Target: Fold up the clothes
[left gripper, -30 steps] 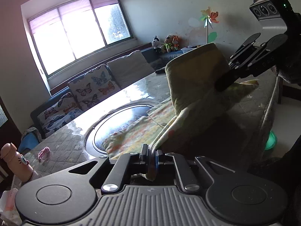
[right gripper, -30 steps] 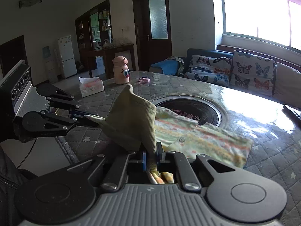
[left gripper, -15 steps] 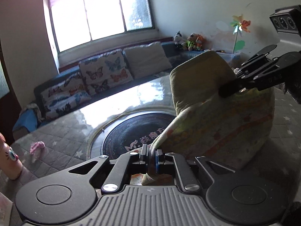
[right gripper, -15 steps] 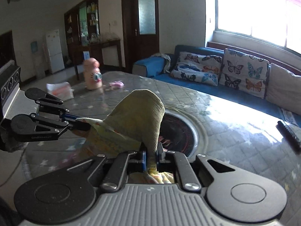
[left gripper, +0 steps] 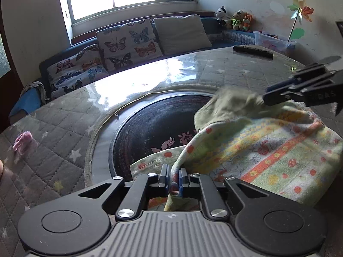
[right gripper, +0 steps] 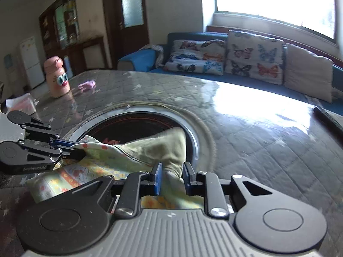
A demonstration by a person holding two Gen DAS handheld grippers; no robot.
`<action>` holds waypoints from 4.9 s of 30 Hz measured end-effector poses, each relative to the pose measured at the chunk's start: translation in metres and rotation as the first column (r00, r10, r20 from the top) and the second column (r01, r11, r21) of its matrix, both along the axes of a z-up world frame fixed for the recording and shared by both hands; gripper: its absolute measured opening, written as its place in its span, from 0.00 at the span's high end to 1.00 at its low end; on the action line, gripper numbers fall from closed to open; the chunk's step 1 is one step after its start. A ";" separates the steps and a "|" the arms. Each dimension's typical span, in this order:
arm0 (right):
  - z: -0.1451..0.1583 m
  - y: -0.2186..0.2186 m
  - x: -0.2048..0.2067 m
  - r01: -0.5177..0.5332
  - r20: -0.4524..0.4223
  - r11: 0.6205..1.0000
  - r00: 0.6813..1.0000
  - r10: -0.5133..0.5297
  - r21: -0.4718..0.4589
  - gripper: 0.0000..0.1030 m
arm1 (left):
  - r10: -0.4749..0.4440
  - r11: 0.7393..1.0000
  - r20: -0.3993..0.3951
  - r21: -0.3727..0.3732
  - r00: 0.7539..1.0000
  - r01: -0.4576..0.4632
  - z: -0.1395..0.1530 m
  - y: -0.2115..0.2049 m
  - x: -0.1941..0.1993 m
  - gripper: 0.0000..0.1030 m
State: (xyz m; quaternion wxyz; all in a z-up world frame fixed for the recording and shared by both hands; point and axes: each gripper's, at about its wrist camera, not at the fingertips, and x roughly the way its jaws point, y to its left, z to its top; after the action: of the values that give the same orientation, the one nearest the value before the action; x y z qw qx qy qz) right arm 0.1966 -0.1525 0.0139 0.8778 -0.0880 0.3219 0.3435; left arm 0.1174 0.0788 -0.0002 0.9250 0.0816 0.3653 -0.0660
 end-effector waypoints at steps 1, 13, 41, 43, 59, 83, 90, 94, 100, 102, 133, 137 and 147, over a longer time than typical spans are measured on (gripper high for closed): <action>-0.001 -0.006 -0.006 0.014 0.011 1.000 1.000 -0.014 0.000 0.80 | 0.003 1.000 0.000 -0.003 1.000 -0.003 0.001 0.001 0.001 0.88; -0.032 -0.073 -0.022 0.213 -0.076 0.976 0.975 -0.209 0.051 0.85 | 0.095 0.995 -0.006 0.038 0.995 -0.095 -0.002 0.017 0.021 0.75; -0.023 -0.012 -0.007 0.163 -0.050 0.983 0.986 -0.159 0.084 0.84 | 0.081 0.997 0.017 0.001 0.997 -0.081 -0.001 -0.017 0.045 0.25; -0.020 -0.006 -0.009 0.131 -0.045 0.988 0.991 -0.128 0.083 0.84 | 0.083 0.997 0.017 0.002 0.996 -0.083 -0.001 -0.017 0.045 0.24; -0.013 0.016 -0.039 0.020 -0.016 0.999 1.000 -0.019 0.032 0.72 | 0.069 0.997 0.074 0.021 0.995 -0.071 0.016 -0.030 0.013 0.16; -0.020 0.010 -0.122 -0.069 0.086 0.997 0.994 0.073 -0.045 0.69 | 0.069 0.995 0.119 0.067 0.991 -0.077 0.000 -0.048 -0.063 0.13; -0.022 0.001 -0.132 -0.058 0.077 0.998 0.995 0.060 -0.032 0.66 | 0.062 0.997 0.169 0.039 0.984 -0.069 0.015 -0.055 -0.077 0.13; -0.029 0.002 -0.135 -0.057 0.087 0.998 0.994 0.060 -0.042 0.66 | 0.043 0.996 0.157 0.065 0.987 -0.054 0.007 -0.064 -0.076 0.13; -0.016 -0.006 -0.135 -0.037 0.104 0.999 0.994 0.038 -0.006 0.66 | 0.038 0.996 0.140 0.080 0.989 -0.049 -0.001 -0.066 -0.077 0.12; -0.018 -0.006 -0.131 -0.024 0.096 1.000 0.995 0.025 -0.004 0.66 | 0.040 0.996 0.139 0.079 0.990 -0.051 -0.001 -0.066 -0.077 0.12; -0.028 -0.073 -0.127 0.134 -0.014 0.991 0.991 -0.133 0.006 0.69 | 0.096 0.995 0.094 -0.005 0.991 -0.096 -0.008 -0.057 -0.083 0.09; -0.028 -0.074 -0.126 0.134 -0.019 0.991 0.991 -0.134 0.006 0.69 | 0.115 0.993 0.106 -0.017 0.988 -0.114 -0.005 -0.049 -0.087 0.07; -0.028 -0.074 -0.126 0.135 -0.025 0.991 0.991 -0.135 0.007 0.69 | 0.258 0.966 0.106 -0.021 0.960 -0.257 -0.009 -0.014 -0.095 0.07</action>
State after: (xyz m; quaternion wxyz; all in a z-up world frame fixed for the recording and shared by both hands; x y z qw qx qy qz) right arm 0.0708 -0.2265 -0.0138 0.8955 -0.0579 0.3363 0.2858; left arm 0.0226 0.0645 -0.0093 0.9443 0.0335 0.3221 0.0581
